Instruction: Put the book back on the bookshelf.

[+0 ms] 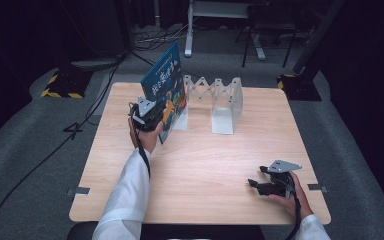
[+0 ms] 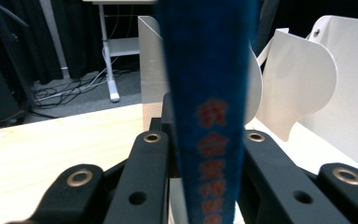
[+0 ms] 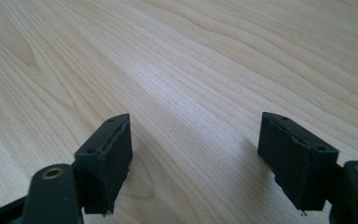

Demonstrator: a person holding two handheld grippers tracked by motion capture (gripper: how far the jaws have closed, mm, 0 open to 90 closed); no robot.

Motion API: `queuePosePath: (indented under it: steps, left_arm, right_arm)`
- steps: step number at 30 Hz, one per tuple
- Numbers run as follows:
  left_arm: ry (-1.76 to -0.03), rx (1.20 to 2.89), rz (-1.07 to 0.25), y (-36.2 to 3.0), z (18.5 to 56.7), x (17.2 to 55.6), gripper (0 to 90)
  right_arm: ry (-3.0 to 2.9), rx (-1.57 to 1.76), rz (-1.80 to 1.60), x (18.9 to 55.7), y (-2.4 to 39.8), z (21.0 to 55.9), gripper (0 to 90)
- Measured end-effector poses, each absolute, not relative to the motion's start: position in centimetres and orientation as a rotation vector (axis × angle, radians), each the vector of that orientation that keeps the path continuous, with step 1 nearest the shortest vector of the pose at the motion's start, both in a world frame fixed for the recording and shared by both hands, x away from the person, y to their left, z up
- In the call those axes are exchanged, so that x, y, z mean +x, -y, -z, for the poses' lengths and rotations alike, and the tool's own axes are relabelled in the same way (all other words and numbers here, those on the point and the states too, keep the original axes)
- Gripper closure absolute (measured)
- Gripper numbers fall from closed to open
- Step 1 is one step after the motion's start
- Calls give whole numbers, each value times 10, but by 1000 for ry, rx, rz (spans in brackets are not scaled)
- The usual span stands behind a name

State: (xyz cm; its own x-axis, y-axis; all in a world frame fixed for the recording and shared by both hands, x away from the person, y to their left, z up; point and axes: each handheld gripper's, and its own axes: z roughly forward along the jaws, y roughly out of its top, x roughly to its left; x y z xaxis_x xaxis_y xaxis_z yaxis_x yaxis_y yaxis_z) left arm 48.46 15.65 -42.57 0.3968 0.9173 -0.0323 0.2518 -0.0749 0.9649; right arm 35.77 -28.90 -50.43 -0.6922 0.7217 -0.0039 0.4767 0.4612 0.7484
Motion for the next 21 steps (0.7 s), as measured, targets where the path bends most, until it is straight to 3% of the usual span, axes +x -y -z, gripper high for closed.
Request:
queuePosePath:
  steps: [5, 6, 8, 13, 21]
  left_arm:
    - [-1059, 1591, -763, -157, 425, 484, 785]
    - [-1053, 1588, -745, -158, 425, 484, 758]
    - [-1064, 1574, -756, -159, 422, 481, 587]
    - [-1037, 1578, -758, -163, 414, 476, 487]
    - [-1039, 1590, -730, -176, 410, 469, 406]
  right_arm:
    - [-2394, 1018, -1075, 358, 289, 504, 266]
    - [-2394, 1018, -1075, 358, 289, 504, 266]
    - [-2395, 1017, -1075, 358, 289, 504, 265]
    - [-2395, 1017, -1075, 358, 289, 504, 265]
    - [-2395, 1016, -1075, 358, 289, 504, 265]
